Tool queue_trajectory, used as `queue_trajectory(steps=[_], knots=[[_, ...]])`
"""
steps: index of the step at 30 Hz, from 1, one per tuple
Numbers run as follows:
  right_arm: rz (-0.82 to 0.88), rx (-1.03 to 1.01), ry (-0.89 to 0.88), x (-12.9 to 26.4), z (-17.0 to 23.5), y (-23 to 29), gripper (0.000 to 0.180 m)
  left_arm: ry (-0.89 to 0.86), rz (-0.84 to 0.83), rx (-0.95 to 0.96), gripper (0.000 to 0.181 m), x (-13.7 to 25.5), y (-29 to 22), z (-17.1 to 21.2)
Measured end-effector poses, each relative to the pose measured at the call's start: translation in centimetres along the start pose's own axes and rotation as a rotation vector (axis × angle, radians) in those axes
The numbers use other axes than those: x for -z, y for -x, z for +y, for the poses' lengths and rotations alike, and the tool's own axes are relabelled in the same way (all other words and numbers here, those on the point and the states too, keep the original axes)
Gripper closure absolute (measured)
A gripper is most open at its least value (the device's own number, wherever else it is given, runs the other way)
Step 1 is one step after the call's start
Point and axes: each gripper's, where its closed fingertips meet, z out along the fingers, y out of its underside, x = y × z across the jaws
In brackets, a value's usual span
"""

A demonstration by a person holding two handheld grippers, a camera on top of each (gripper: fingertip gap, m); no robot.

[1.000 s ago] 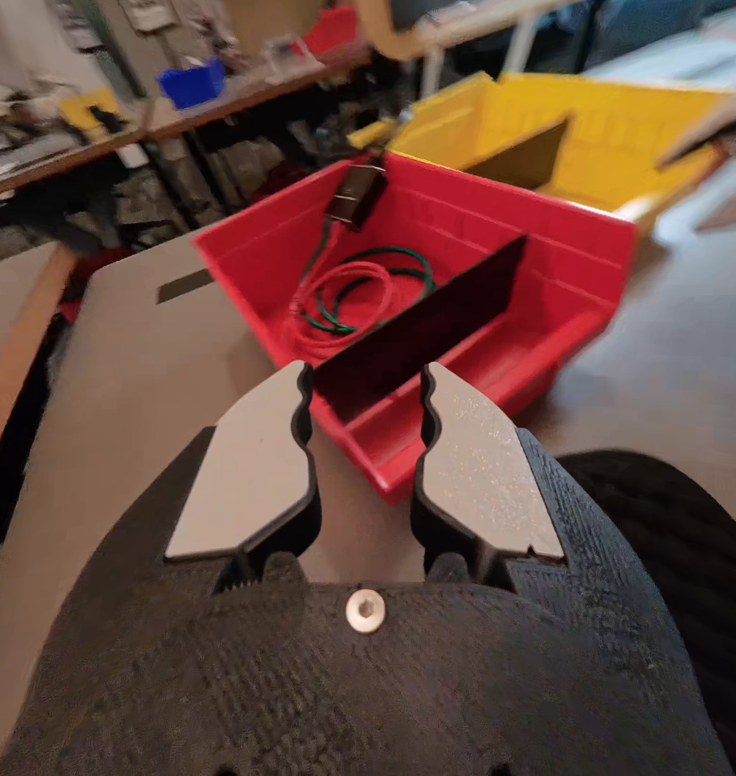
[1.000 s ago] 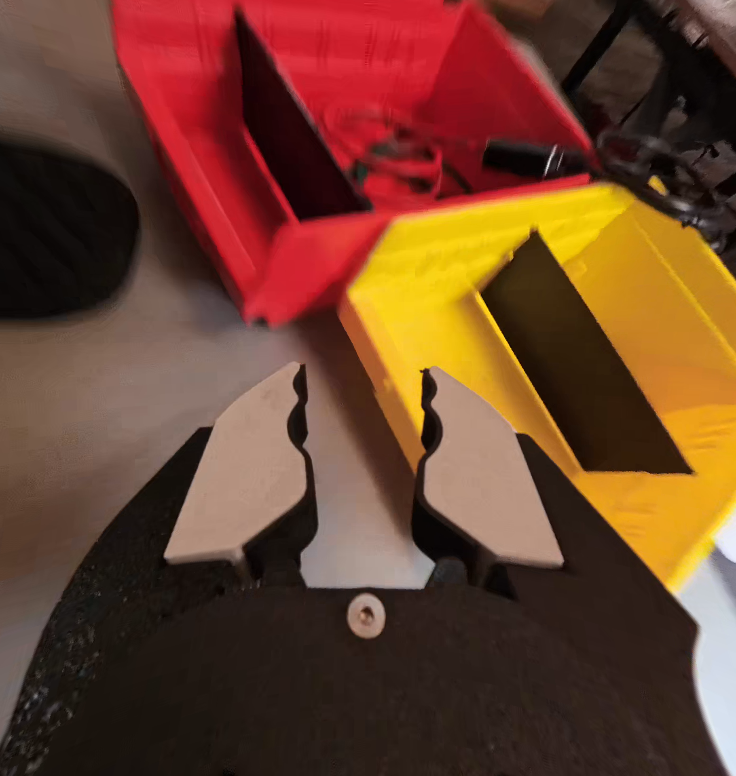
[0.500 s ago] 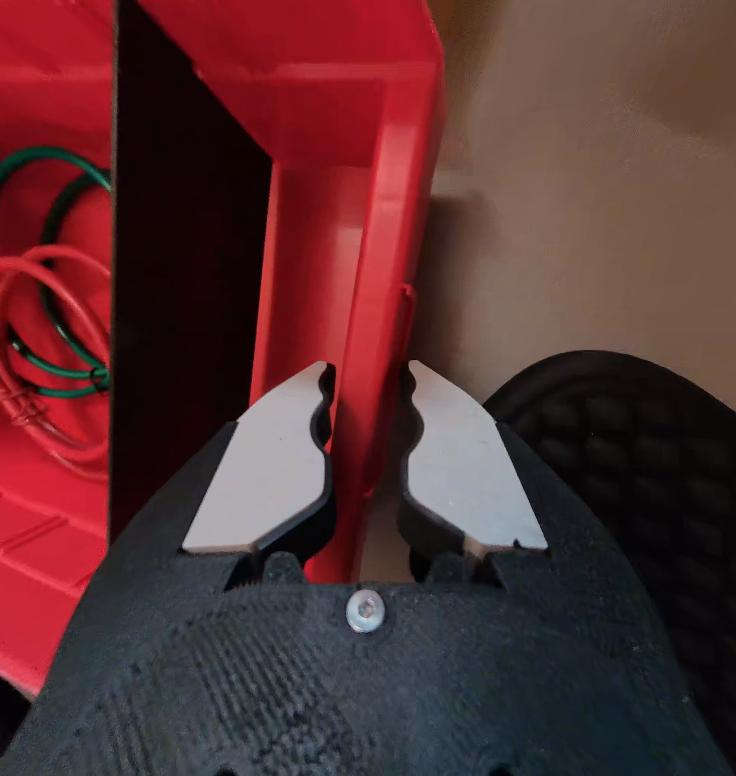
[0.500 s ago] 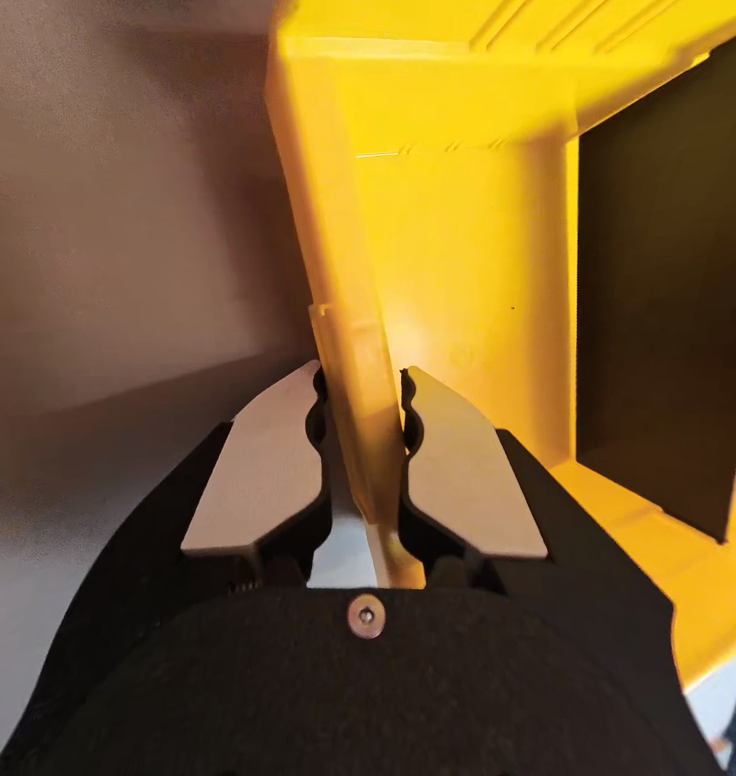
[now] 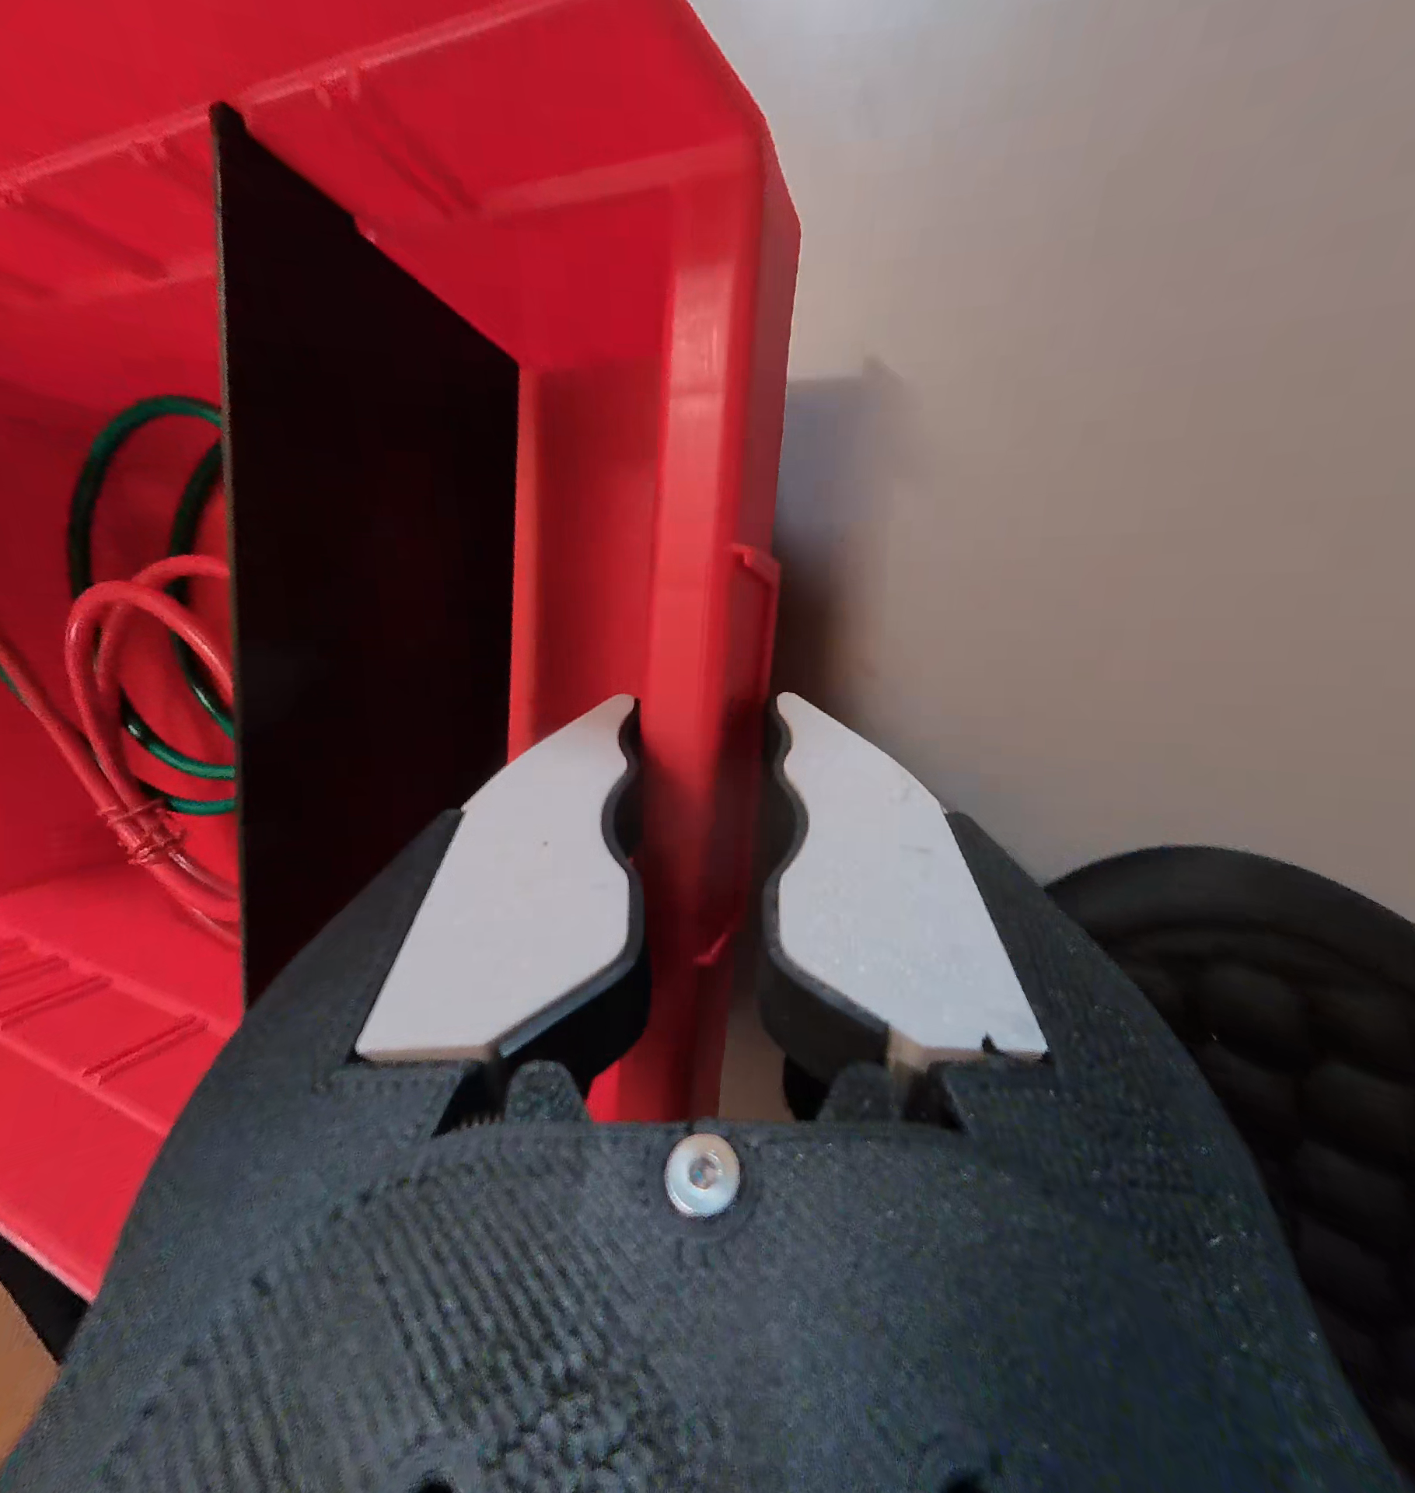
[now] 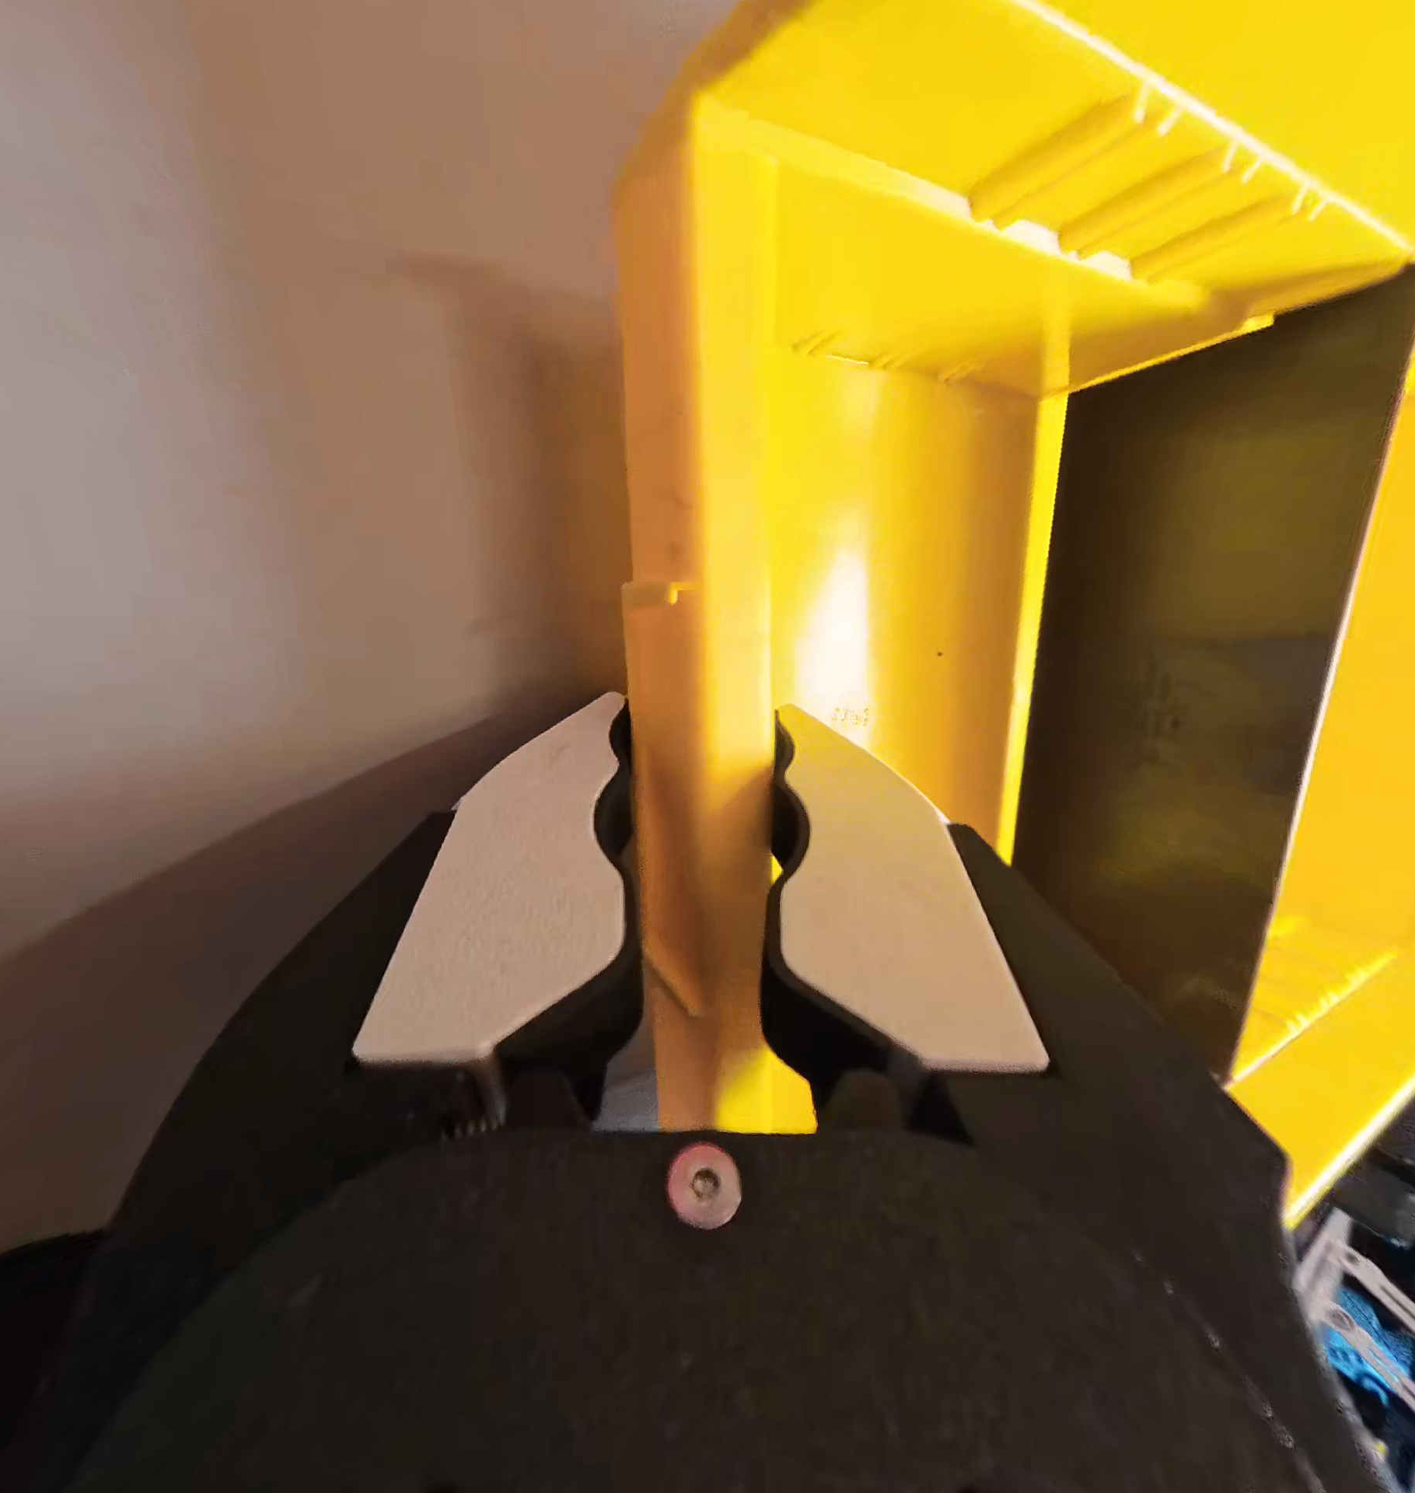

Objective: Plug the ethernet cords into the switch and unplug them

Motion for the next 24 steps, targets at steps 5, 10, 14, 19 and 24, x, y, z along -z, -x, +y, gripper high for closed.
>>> queue_trajectory(steps=[5, 10, 14, 19, 24], knots=[[0.039, 0.014, 0.035, -1.5, 1.1, -3.3, 0.15, -0.012, -0.004, -0.002, 0.153, -1.5, 2.0, -1.2], [0.053, 0.06, 0.026, -2.4, 0.9, -4.7, 0.151, -0.018, -0.015, -0.003, 0.153, -2.8, 4.0, -2.2], [0.053, 0.082, 0.016, -3.0, 1.1, -5.8, 0.151, -0.023, -0.032, -0.006, 0.153, -3.5, 5.0, -2.7], [0.066, 0.106, 0.011, -3.6, 1.5, -7.3, 0.151, -0.021, -0.05, -0.005, 0.152, -3.7, 5.5, -2.9], [0.076, 0.168, -0.017, -3.8, 1.7, -7.9, 0.151, -0.024, -0.048, -0.01, 0.152, -3.7, 5.7, -2.8]])
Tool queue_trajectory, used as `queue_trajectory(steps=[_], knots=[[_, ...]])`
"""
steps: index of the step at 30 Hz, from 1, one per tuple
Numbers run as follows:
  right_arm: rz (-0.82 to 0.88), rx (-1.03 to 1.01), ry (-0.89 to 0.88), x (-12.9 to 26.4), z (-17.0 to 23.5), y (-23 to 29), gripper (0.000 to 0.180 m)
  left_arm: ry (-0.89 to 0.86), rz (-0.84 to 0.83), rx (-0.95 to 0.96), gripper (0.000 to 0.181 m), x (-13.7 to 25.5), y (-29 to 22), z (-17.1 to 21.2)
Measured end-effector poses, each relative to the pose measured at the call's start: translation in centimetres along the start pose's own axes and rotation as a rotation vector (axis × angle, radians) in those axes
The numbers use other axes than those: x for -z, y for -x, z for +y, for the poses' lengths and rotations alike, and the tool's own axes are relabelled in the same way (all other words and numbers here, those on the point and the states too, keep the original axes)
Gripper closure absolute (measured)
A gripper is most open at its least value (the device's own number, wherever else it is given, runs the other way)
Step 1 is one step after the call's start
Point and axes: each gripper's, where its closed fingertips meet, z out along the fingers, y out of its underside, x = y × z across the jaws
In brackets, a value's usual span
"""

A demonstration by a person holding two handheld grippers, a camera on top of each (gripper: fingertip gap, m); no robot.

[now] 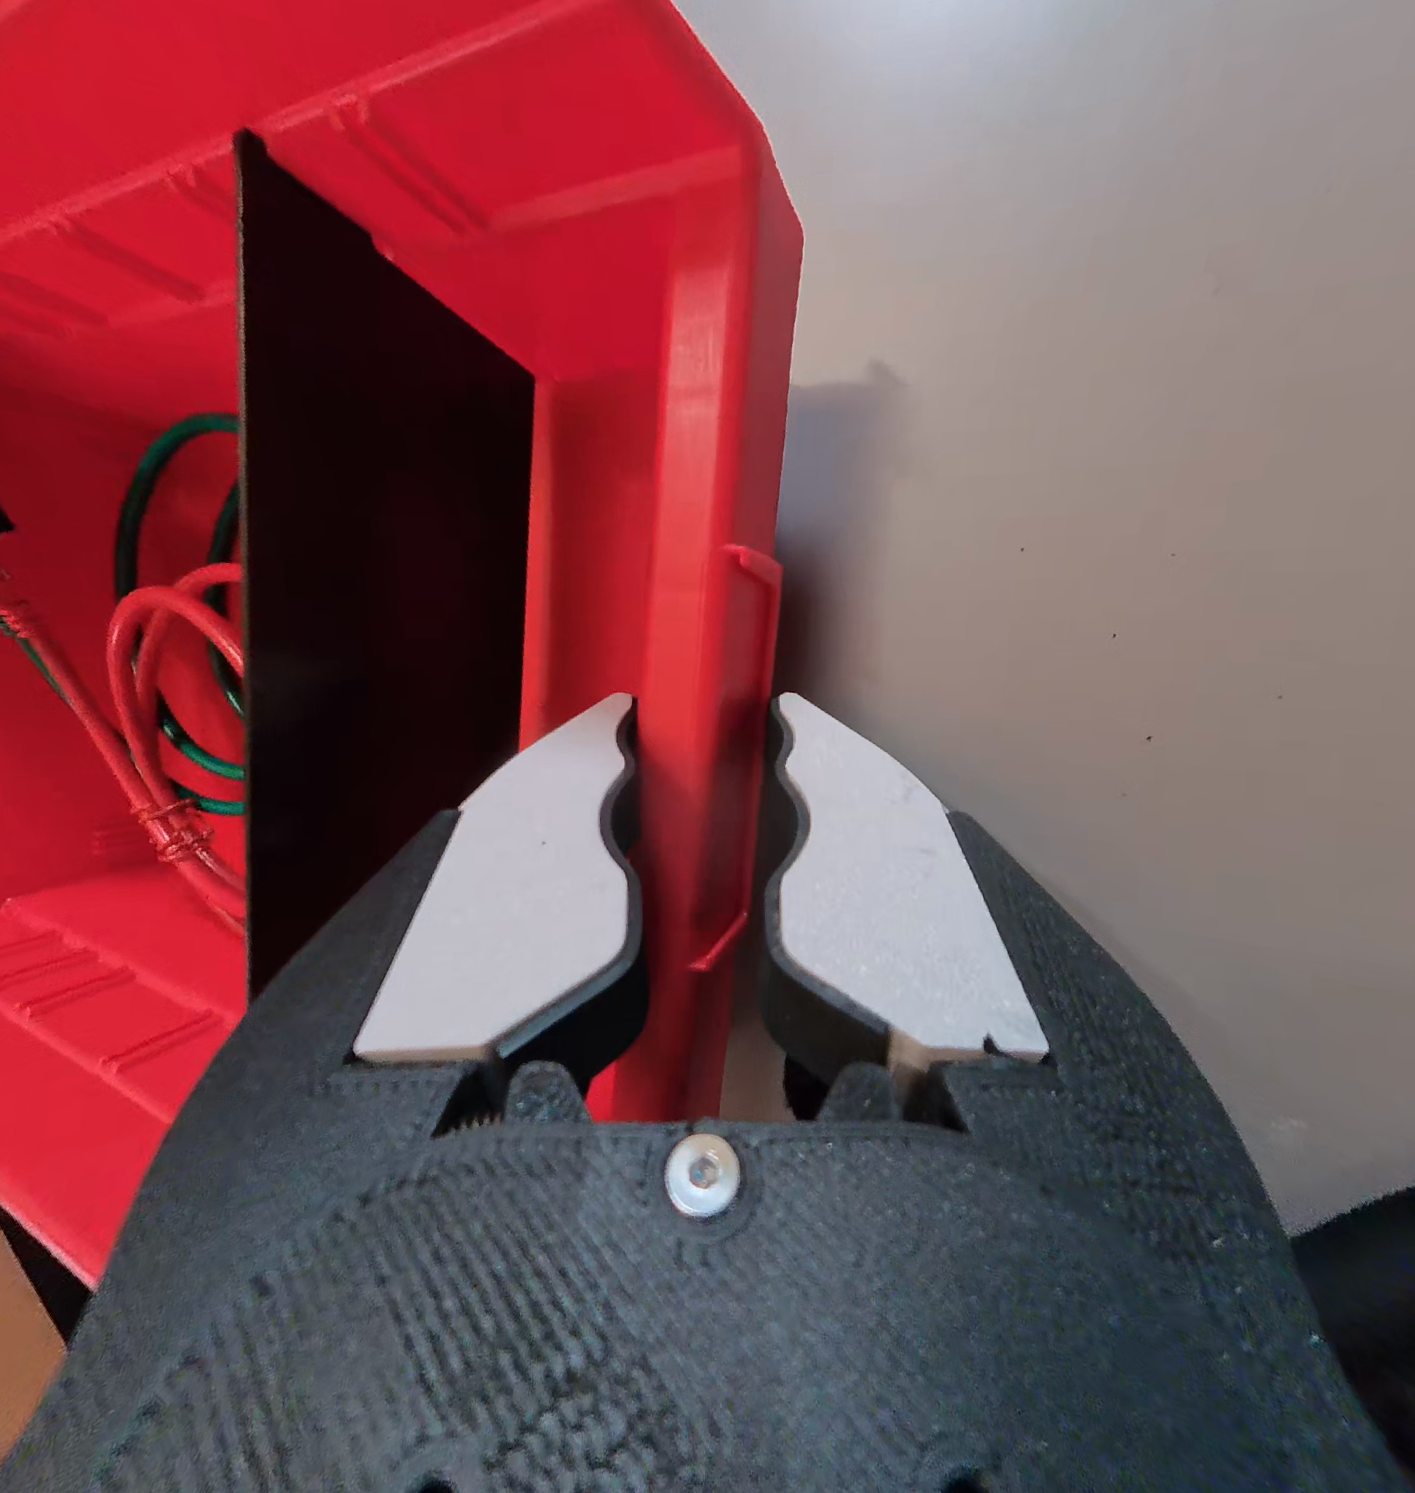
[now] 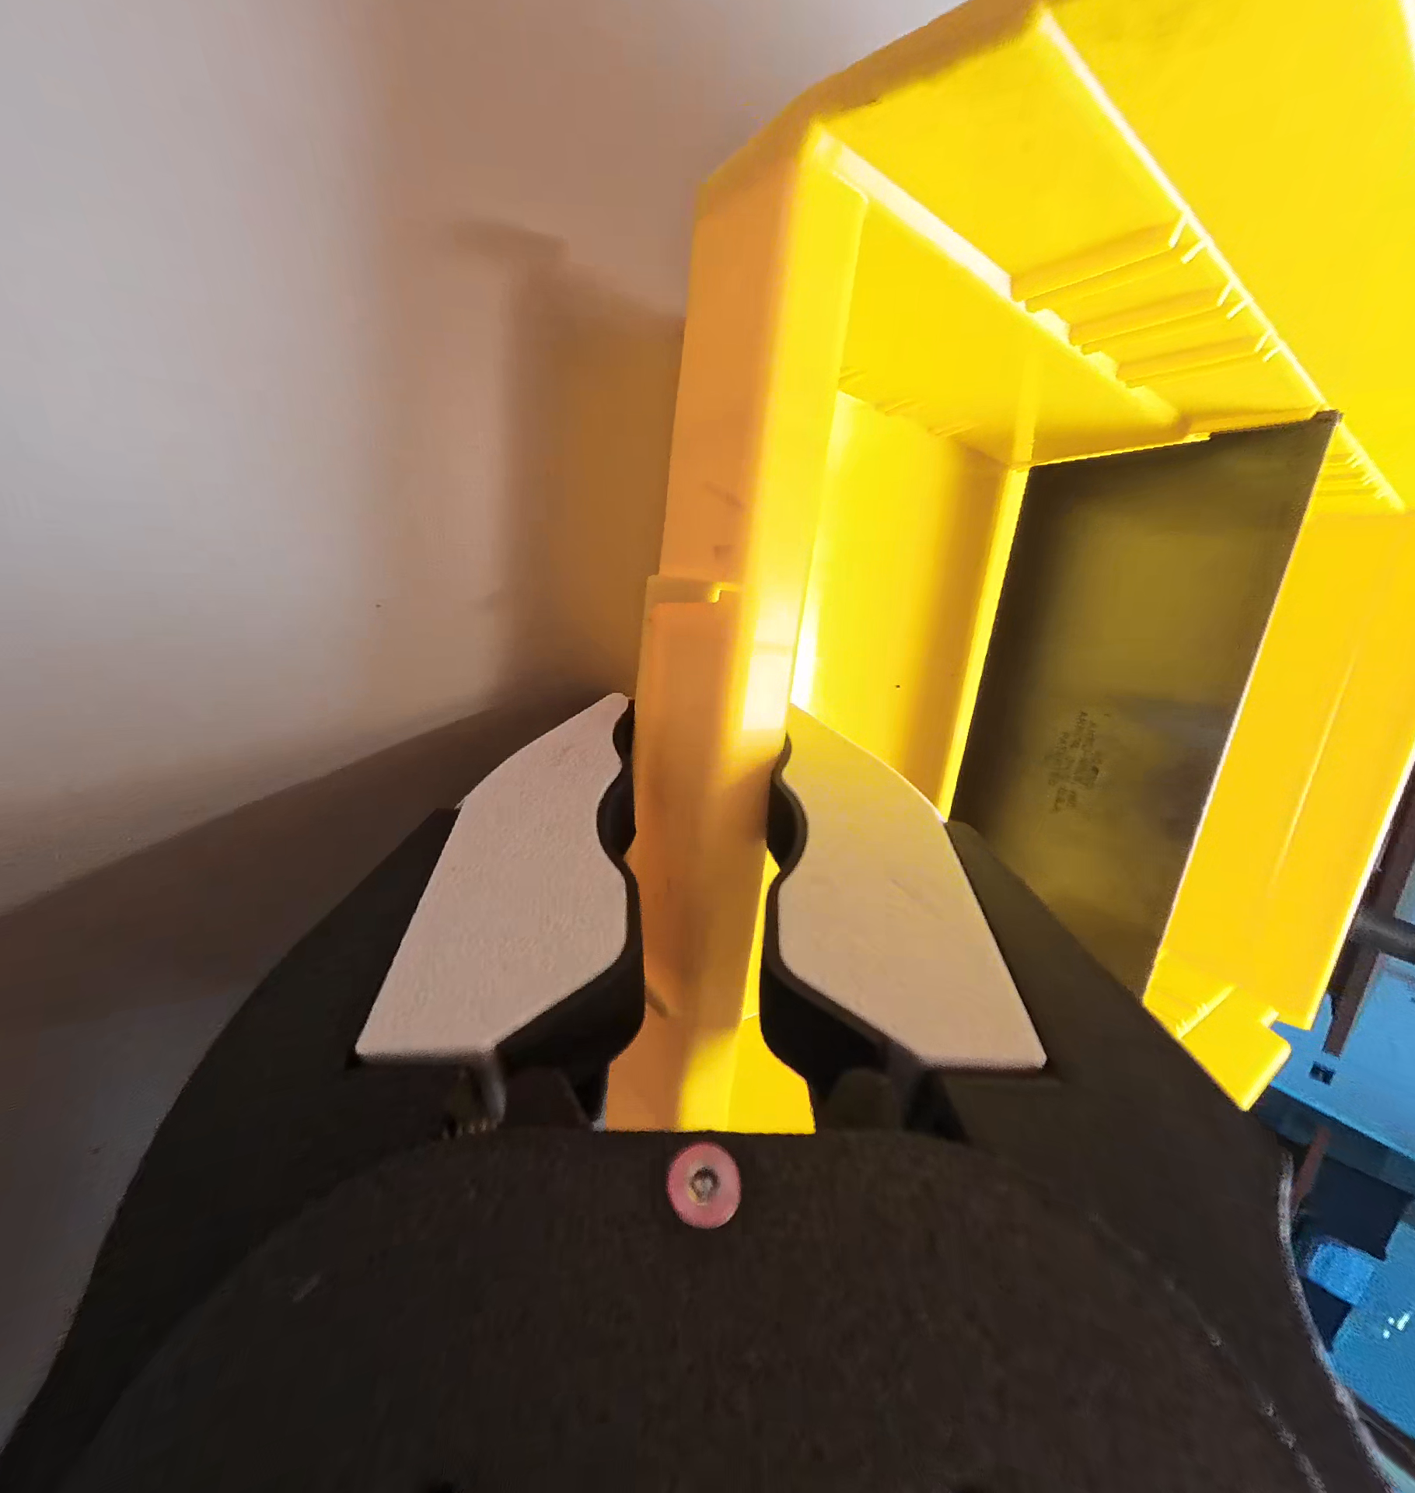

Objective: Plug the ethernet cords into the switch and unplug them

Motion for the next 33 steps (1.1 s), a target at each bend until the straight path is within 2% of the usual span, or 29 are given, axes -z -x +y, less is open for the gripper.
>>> queue_trajectory(steps=[6, 8, 10, 12, 16, 18, 21, 24, 27, 33], knots=[[0.003, 0.027, -0.015, 0.1, 0.6, -0.2, 0.151, -0.001, 0.011, 0.008, 0.152, -0.1, 0.2, 0.1], [0.039, -0.013, -0.045, 0.8, -0.2, -0.4, 0.143, -0.009, 0.0, 0.017, 0.151, 0.0, 0.3, 0.1], [0.05, -0.107, -0.156, 2.8, -2.2, -0.5, 0.135, -0.047, -0.002, 0.051, 0.145, 0.4, 0.4, -0.4], [0.036, -0.247, -0.343, 5.5, -5.1, -0.7, 0.133, -0.134, 0.013, 0.112, 0.139, 1.5, 0.4, -1.5], [-0.025, -0.586, -0.748, 10.5, -9.9, -1.5, 0.135, -0.399, 0.007, 0.32, 0.138, 5.6, 3.3, -4.9], [-0.02, -0.718, -0.878, 11.4, -10.8, -2.0, 0.135, -0.471, -0.048, 0.434, 0.138, 7.4, 6.4, -5.5], [0.05, -0.816, -0.949, 10.7, -10.8, -2.5, 0.135, -0.5, -0.119, 0.574, 0.139, 8.3, 11.3, -5.4], [0.098, -0.87, -0.963, 9.7, -10.4, -2.4, 0.135, -0.448, -0.212, 0.611, 0.138, 7.2, 15.9, -4.7], [0.143, -0.88, -0.959, 9.2, -10.0, -2.3, 0.135, -0.327, -0.307, 0.553, 0.136, 4.2, 19.1, -4.2], [0.169, -0.952, -0.976, 9.1, -9.4, -2.3, 0.134, -0.14, -0.33, 0.473, 0.131, -4.1, 20.8, -4.8]])
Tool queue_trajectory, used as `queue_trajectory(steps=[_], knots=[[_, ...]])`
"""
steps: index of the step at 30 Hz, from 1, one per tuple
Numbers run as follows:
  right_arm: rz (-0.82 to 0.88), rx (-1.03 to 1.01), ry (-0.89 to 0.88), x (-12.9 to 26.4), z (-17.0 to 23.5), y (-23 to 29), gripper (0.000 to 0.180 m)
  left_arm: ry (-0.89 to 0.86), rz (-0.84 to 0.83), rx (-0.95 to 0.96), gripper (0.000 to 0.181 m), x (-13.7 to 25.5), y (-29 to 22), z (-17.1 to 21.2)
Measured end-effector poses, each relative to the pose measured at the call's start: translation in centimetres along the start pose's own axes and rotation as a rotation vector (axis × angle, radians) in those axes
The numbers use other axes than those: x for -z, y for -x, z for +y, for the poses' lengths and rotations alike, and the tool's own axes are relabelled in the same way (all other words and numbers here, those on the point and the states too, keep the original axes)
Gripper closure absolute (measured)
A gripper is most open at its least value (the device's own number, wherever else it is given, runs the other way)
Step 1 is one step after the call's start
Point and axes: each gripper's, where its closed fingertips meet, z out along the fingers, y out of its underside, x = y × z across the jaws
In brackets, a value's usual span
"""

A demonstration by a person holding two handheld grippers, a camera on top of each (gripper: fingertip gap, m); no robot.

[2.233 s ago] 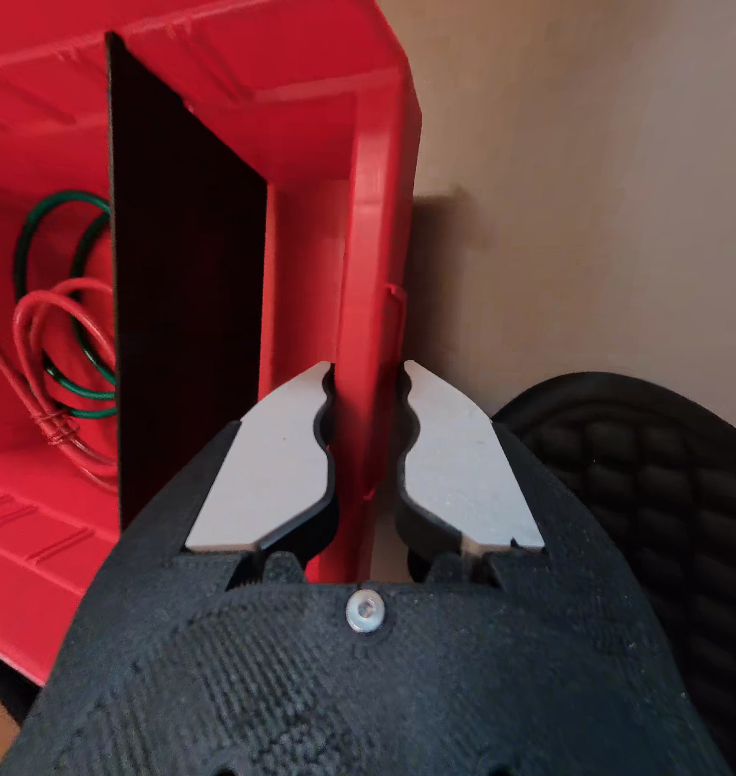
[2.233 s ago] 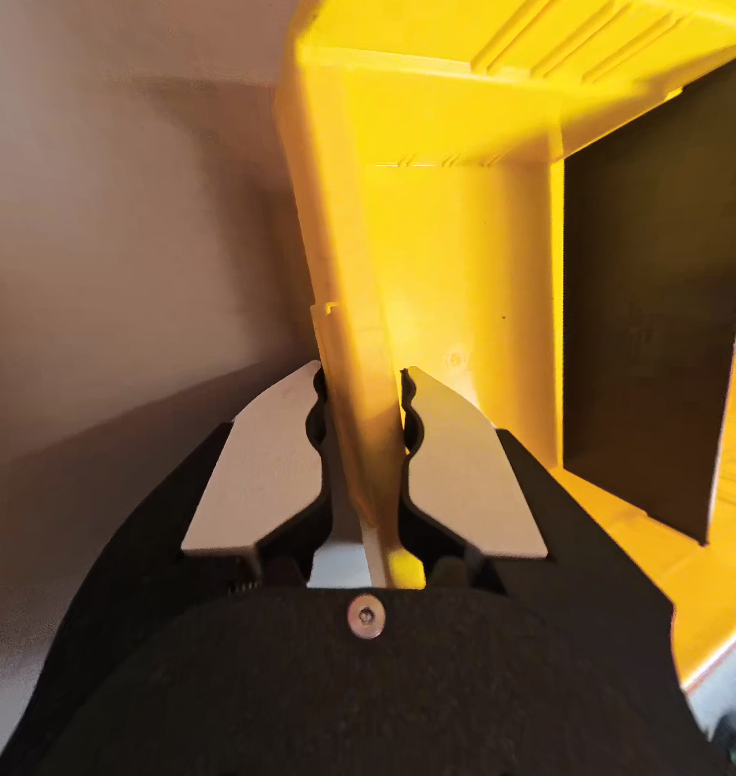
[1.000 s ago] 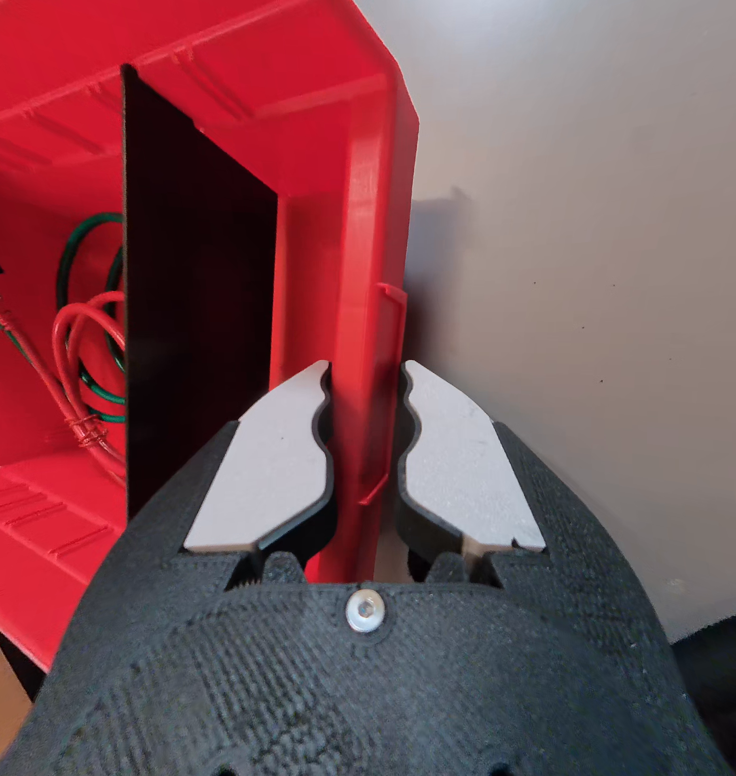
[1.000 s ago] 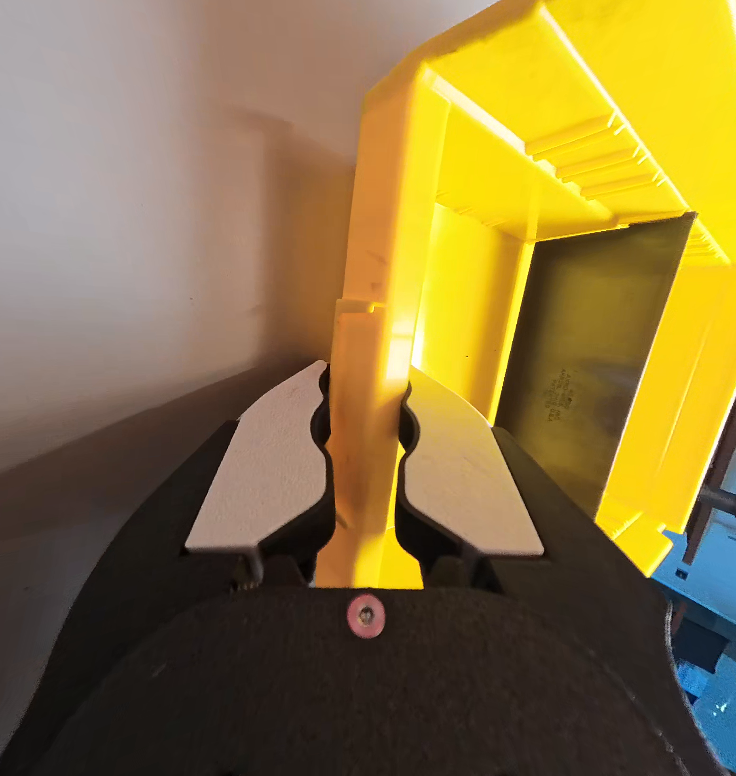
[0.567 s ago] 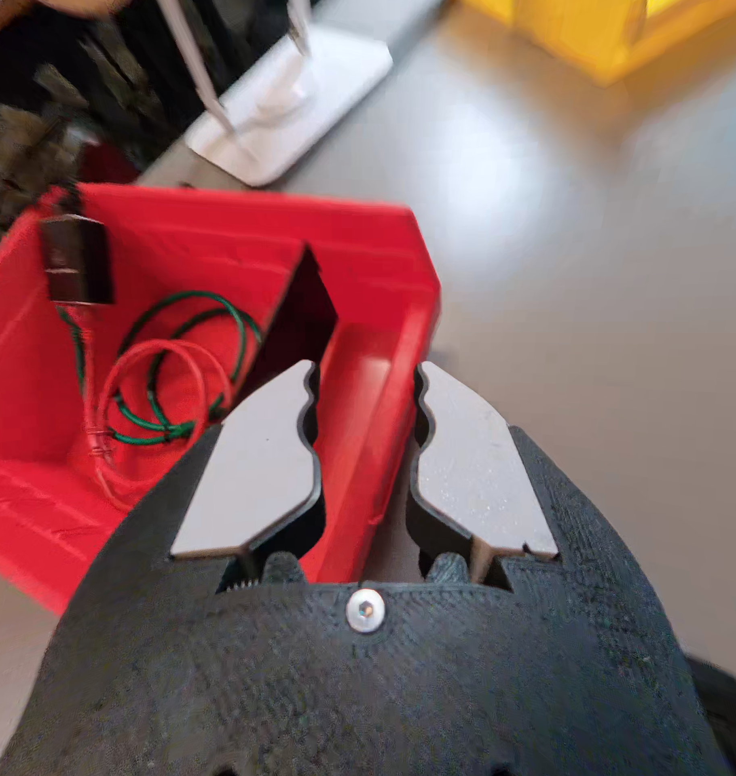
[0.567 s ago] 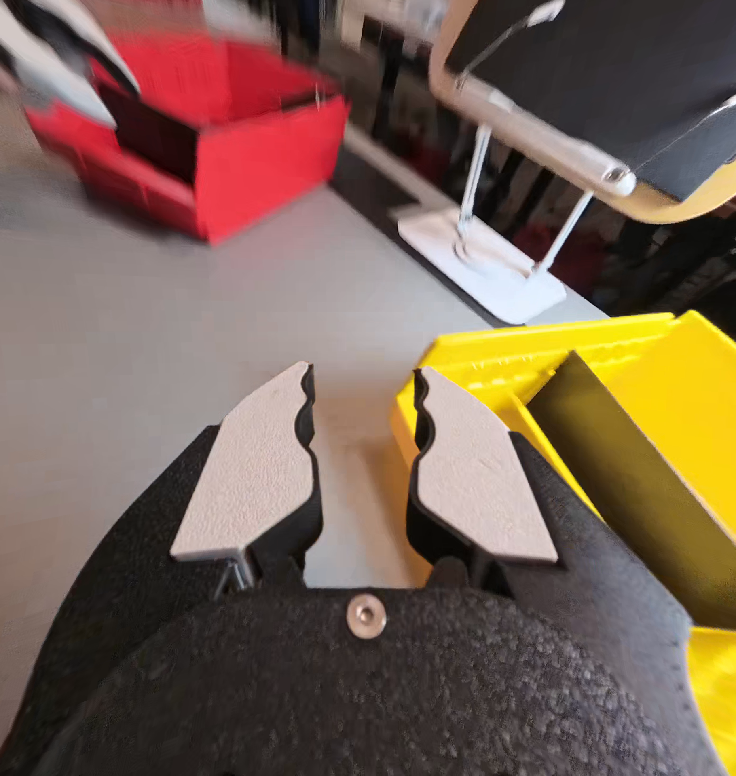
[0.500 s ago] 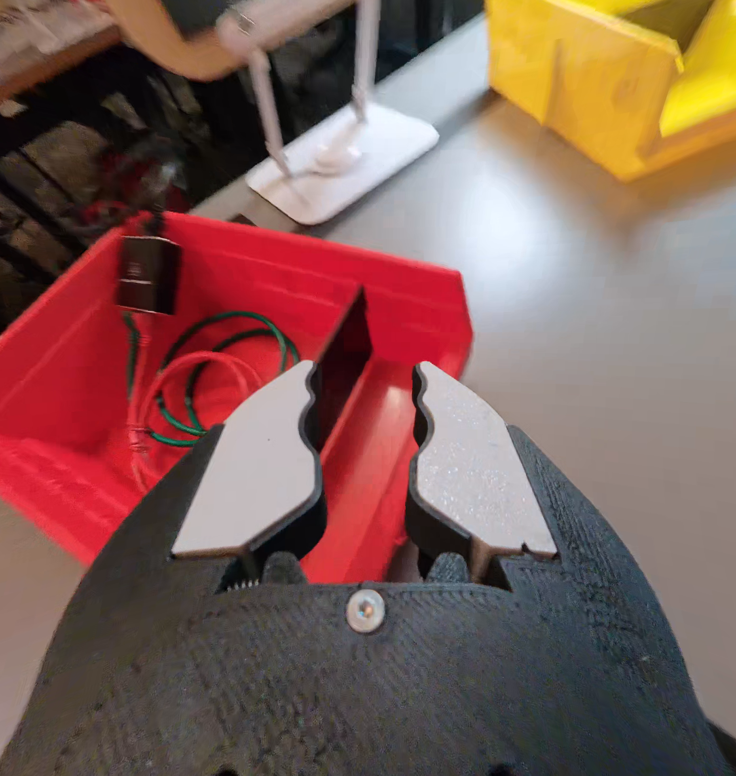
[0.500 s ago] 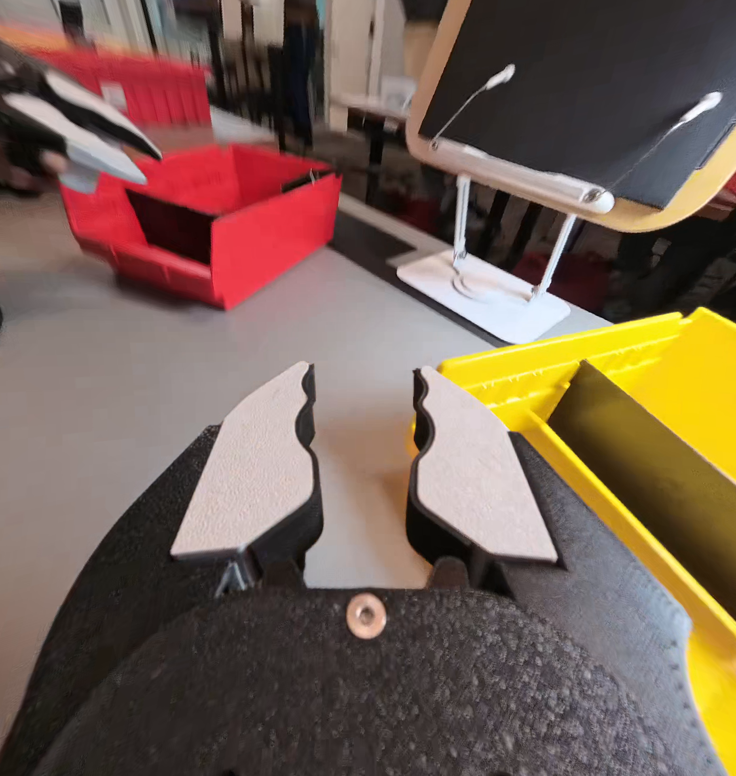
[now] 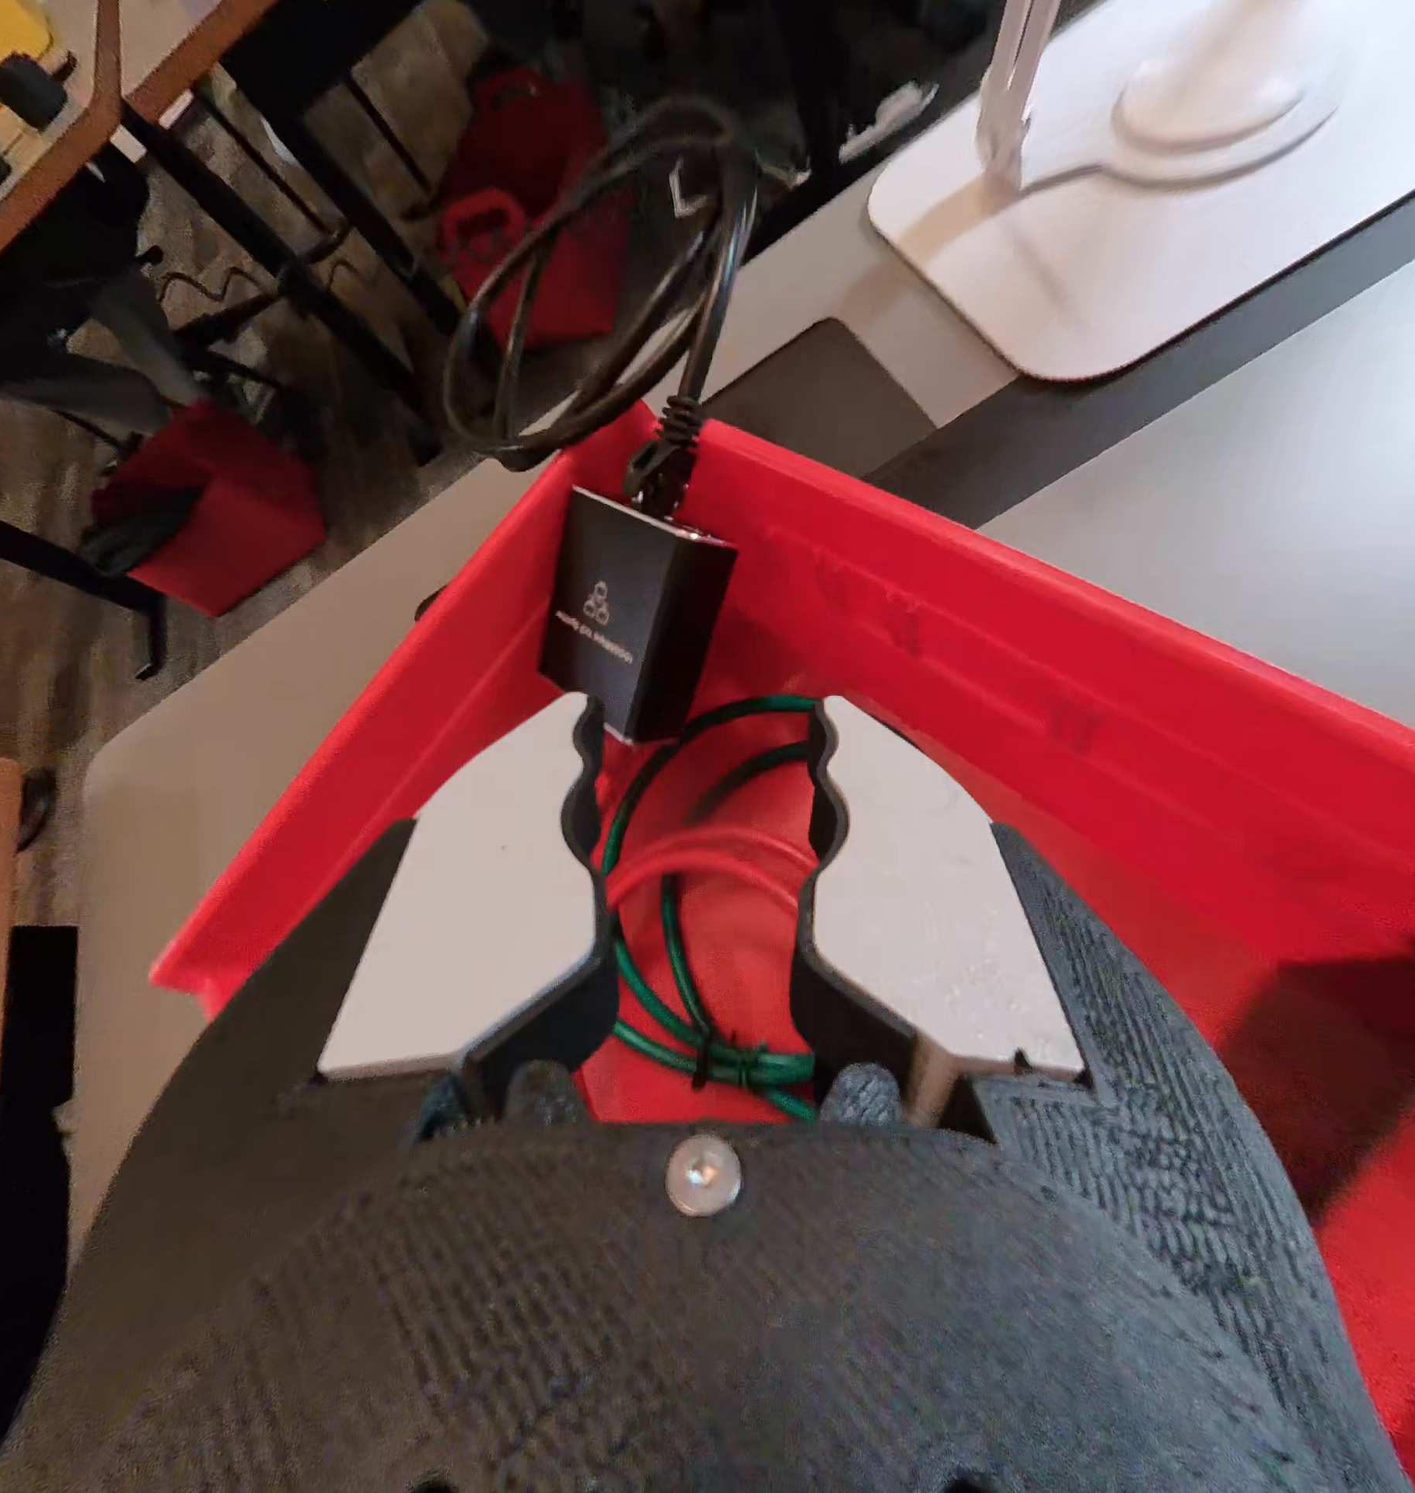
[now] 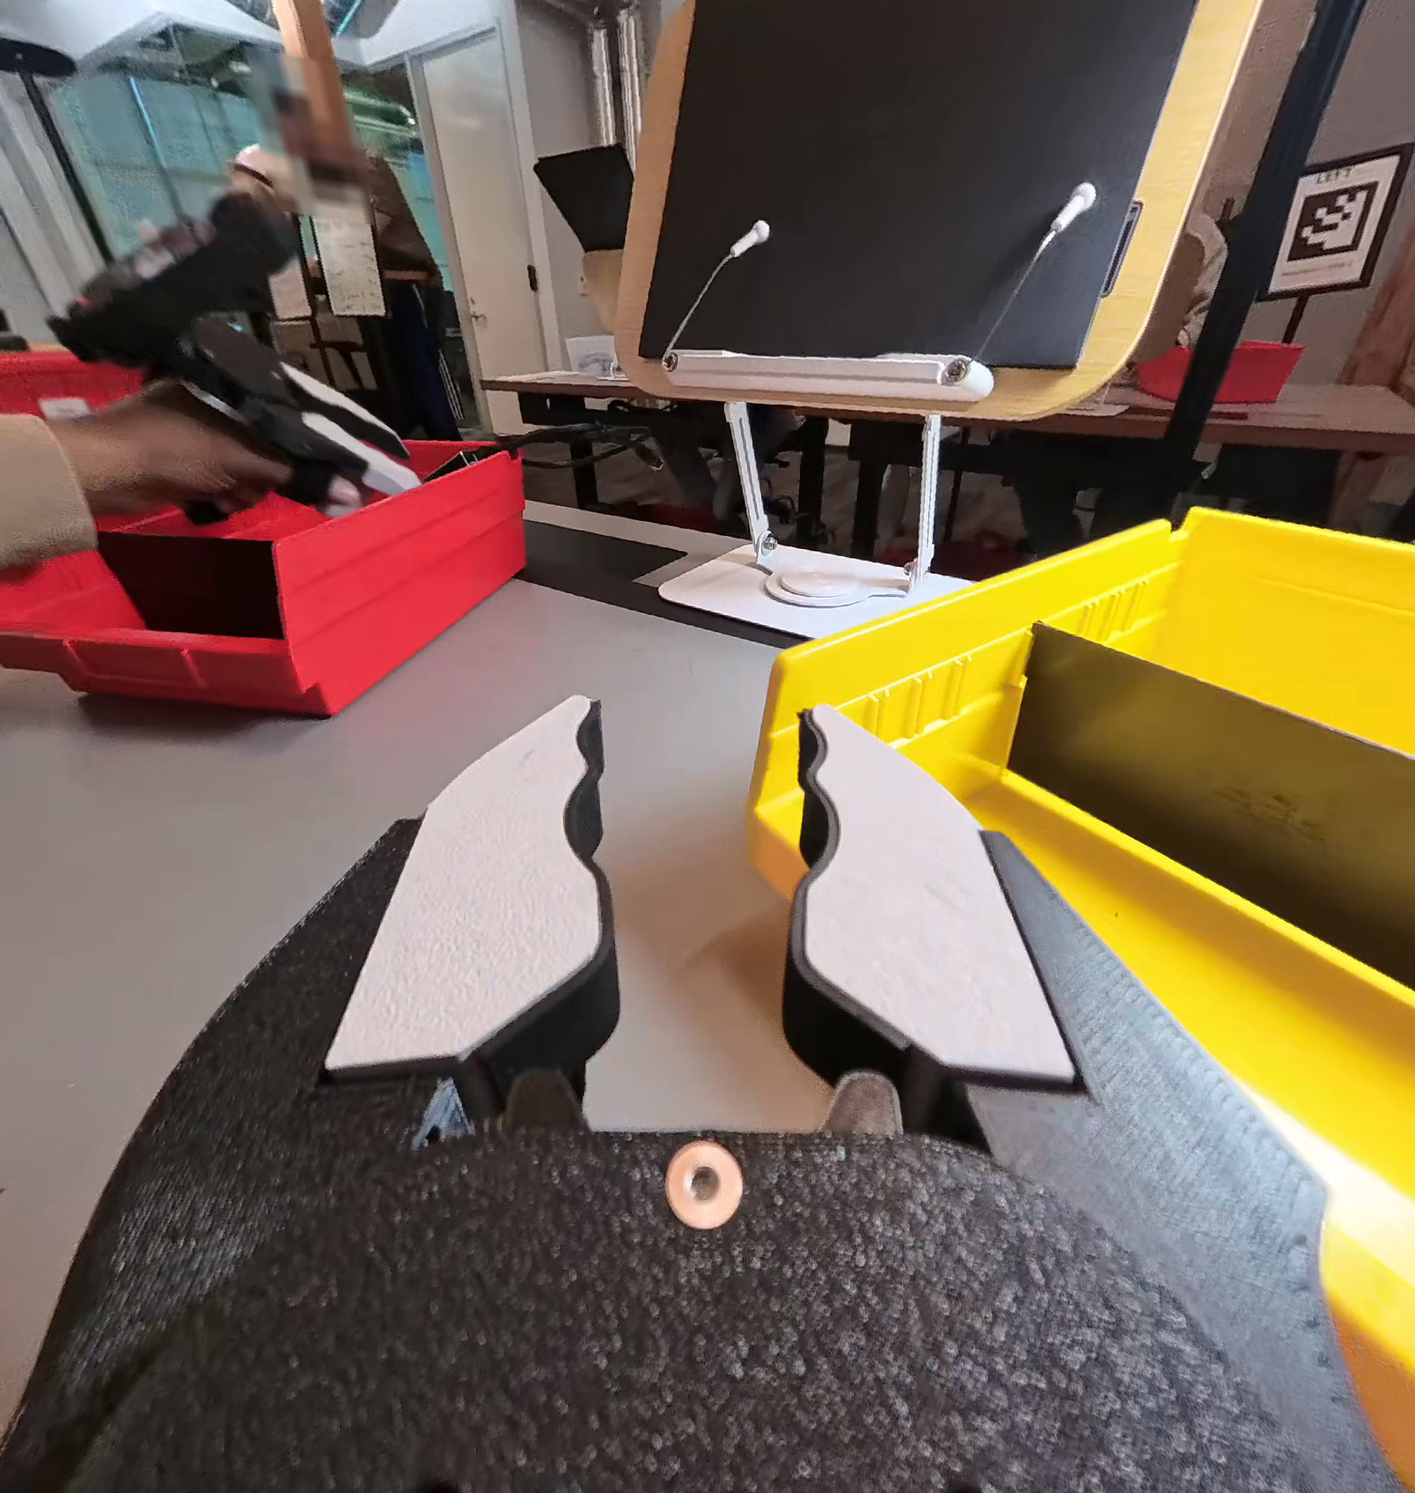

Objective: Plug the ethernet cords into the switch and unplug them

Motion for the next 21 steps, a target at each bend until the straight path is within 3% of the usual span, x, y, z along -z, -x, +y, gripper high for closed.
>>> queue_trajectory(steps=[5, 10, 16, 21], knots=[[-0.019, -0.006, 0.001, 0.0, 0.2, 0.4, 0.134, 0.111, -0.184, -0.152, 0.13, -4.4, 1.7, 1.0], [-0.031, -0.001, 0.007, 0.1, 0.0, 0.2, 0.13, 0.179, -0.223, -0.203, 0.143, -4.9, 3.1, 0.8], [-0.062, 0.022, 0.037, 0.0, 0.5, 0.7, 0.123, 0.083, -0.265, -0.202, 0.153, -1.5, 5.3, -2.1], [-0.103, 0.056, 0.053, -0.2, 0.8, 1.8, 0.123, -0.079, -0.296, -0.181, 0.154, 4.6, 7.3, -6.8]])
